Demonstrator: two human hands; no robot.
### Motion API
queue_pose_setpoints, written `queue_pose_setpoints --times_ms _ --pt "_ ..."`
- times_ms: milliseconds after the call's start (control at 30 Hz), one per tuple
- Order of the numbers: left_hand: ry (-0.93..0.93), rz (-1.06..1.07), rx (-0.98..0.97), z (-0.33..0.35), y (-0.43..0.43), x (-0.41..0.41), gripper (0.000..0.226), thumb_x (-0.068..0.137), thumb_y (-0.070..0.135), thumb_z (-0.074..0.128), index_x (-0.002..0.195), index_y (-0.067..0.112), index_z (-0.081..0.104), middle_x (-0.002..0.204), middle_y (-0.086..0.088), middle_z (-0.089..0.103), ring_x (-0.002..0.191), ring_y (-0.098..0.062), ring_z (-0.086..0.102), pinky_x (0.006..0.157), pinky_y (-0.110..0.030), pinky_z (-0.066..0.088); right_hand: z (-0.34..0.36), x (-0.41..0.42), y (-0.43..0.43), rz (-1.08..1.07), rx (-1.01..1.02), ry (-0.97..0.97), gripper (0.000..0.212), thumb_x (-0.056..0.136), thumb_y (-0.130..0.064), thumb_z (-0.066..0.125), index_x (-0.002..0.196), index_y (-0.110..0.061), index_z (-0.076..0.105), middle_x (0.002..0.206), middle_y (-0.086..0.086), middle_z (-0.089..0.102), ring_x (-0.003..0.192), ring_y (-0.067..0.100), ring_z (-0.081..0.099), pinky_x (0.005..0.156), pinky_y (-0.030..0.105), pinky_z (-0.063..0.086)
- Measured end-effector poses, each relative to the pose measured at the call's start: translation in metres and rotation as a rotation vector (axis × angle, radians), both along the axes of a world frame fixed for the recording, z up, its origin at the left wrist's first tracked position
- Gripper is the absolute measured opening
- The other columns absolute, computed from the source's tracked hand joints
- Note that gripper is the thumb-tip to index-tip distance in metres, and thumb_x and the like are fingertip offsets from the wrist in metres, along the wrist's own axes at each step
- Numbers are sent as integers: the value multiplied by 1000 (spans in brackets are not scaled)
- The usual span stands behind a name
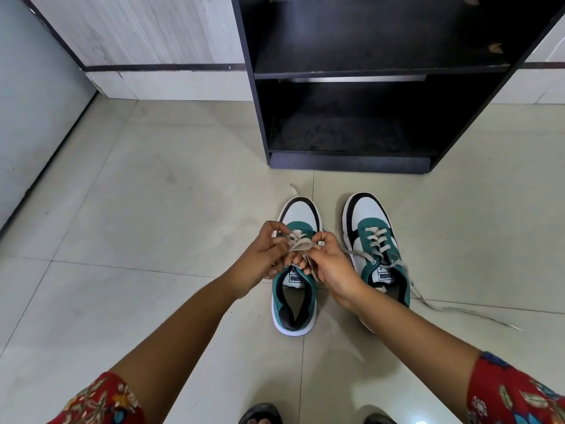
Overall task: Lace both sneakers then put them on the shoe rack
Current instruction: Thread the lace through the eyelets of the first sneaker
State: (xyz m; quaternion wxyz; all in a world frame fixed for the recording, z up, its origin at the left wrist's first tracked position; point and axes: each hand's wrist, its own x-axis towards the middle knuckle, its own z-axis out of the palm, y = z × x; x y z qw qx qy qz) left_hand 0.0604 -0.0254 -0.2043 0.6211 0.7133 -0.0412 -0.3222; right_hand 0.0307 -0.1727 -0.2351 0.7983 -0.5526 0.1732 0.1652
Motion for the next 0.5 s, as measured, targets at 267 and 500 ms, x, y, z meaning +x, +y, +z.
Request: queue_pose_setpoints --times_ms 267,500 --pt "190 54 4 -9 4 10 11 93 12 48 99 9 57 57 -2 54 39 -7 36 40 -18 29 -3 -2 -4 211 -80 -250 13 97 -2 36 96 -14 39 62 -3 64 53 6 50 52 16 40" --pt "229 150 -18 -10 5 11 6 91 13 52 87 9 54 55 1 56 43 -8 35 43 -18 26 -1 2 -10 197 13 -149 13 98 -14 37 89 -15 46 60 0 66 55 15 58 54 21 41"
